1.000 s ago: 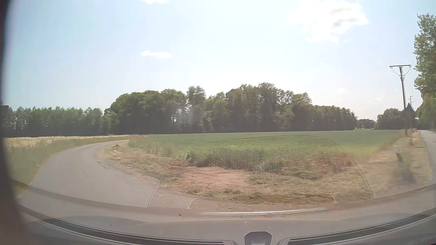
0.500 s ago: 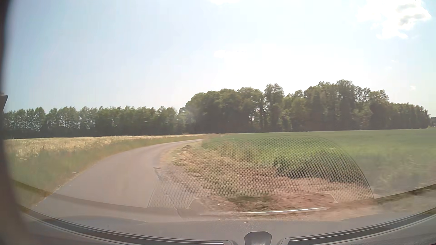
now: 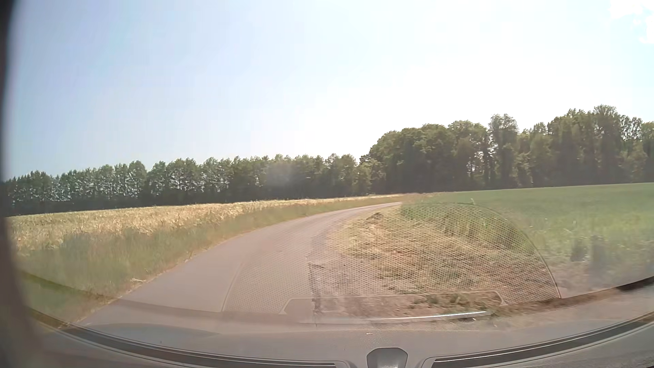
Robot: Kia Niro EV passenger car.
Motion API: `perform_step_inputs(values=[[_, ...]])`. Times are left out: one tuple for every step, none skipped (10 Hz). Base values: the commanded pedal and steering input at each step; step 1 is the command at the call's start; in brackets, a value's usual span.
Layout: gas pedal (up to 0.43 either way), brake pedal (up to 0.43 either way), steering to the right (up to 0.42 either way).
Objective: Follow the waypoints while adhering to traffic rules and regulations
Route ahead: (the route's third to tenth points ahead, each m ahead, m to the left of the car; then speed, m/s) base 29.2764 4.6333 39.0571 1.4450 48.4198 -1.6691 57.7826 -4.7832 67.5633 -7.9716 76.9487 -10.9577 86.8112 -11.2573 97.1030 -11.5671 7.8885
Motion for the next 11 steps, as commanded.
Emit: perform_step_inputs(values=[[0.299,0.006,-0.159],[0.350,0.006,-0.141],[0.350,0.006,-0.120],[0.350,0.006,-0.096],[0.350,0.006,-0.073],[0.350,0.006,-0.050],[0.350,0.006,-0.021],[0.350,0.006,0.006],[0.350,0.006,0.026],[0.350,0.006,0.046],[0.350,0.006,0.060]])
